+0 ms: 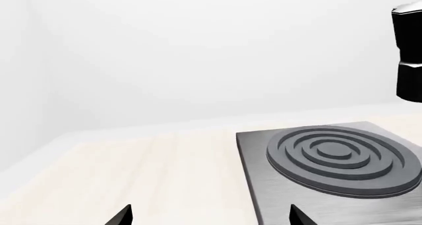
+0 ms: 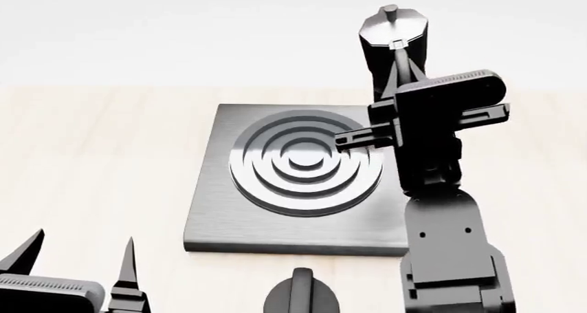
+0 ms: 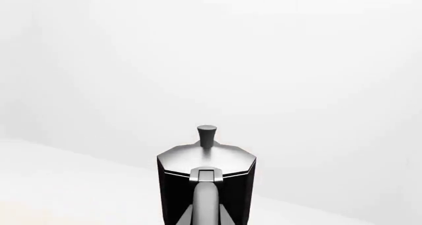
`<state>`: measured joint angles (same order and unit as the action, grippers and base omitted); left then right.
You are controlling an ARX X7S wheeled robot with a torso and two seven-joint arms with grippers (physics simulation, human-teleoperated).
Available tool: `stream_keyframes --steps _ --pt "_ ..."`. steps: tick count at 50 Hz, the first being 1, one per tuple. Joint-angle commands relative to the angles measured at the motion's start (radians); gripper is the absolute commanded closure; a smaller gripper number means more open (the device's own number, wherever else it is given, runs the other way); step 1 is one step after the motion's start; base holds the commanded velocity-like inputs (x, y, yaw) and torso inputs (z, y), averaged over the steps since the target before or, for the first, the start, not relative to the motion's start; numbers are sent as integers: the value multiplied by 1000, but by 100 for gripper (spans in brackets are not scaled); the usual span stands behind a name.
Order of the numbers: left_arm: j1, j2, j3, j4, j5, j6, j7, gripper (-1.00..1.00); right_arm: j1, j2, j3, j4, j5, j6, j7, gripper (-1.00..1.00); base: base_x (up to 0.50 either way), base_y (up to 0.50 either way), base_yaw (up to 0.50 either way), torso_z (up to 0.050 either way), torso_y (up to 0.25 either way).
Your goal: Put the moka pot on the stove.
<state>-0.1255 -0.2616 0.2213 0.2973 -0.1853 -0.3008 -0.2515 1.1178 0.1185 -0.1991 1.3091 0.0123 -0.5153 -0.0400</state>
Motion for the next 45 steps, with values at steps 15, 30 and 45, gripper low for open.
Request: stream_keyframes --steps 15,30,45 --pt "8 -8 -5 10 -24 15 5 -100 28 -65 97 0 -3 19 -65 100 0 0 0 0 1" --pt "5 -11 -6 1 -33 22 2 -100 25 -102 129 0 1 52 -87 100 0 0 0 1 1" --pt "6 -17 -5 4 -41 27 -2 -100 17 -118 -24 0 164 65 -89 100 0 0 0 0 1"
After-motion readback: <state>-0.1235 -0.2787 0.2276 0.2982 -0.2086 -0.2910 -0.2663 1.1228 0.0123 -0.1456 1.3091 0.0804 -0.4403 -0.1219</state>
